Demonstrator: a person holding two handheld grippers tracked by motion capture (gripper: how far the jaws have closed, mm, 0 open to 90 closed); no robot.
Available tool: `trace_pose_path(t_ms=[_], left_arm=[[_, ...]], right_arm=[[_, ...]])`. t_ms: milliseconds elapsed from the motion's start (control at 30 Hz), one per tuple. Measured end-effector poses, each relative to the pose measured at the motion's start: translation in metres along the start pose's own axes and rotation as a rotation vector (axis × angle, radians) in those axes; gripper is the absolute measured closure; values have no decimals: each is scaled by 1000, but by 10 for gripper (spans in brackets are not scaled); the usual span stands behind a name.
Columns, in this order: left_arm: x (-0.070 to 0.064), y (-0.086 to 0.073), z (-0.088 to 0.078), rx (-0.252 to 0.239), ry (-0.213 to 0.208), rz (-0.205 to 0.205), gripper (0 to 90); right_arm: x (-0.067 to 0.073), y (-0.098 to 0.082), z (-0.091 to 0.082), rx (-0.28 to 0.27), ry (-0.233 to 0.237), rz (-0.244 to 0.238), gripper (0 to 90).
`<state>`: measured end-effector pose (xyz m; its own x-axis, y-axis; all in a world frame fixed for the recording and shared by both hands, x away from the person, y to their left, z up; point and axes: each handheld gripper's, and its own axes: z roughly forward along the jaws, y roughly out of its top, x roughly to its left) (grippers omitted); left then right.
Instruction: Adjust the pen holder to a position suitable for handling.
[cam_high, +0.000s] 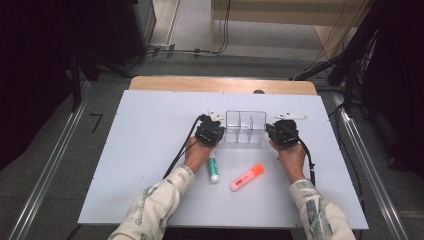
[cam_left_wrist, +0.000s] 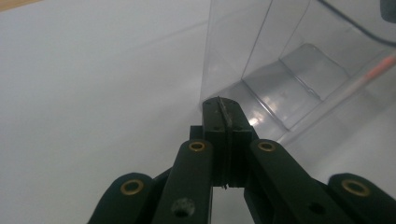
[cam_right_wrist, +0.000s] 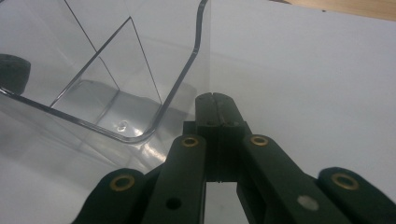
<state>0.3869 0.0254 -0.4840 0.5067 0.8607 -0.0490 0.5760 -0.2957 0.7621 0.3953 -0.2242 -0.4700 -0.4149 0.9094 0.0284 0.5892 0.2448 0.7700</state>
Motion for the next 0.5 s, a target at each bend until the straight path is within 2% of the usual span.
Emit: trace_pose_path(t_ms=[167,300,400,500], left_arm=[[-3,0,1,4,-1,7,900],[-2,1,1,11,10,-20,900],[-1,1,-4,18,50,-22,900],[9,-4,-16,-16,80,-71,897]], right_arm=[[-5,-2,-3,-1,1,-4,878],[-4,-2,-1,-15,2,1,877],[-1,-1,-1,-30,-21,-6,877],[-3,-1,-5,-34,-33,1,872]])
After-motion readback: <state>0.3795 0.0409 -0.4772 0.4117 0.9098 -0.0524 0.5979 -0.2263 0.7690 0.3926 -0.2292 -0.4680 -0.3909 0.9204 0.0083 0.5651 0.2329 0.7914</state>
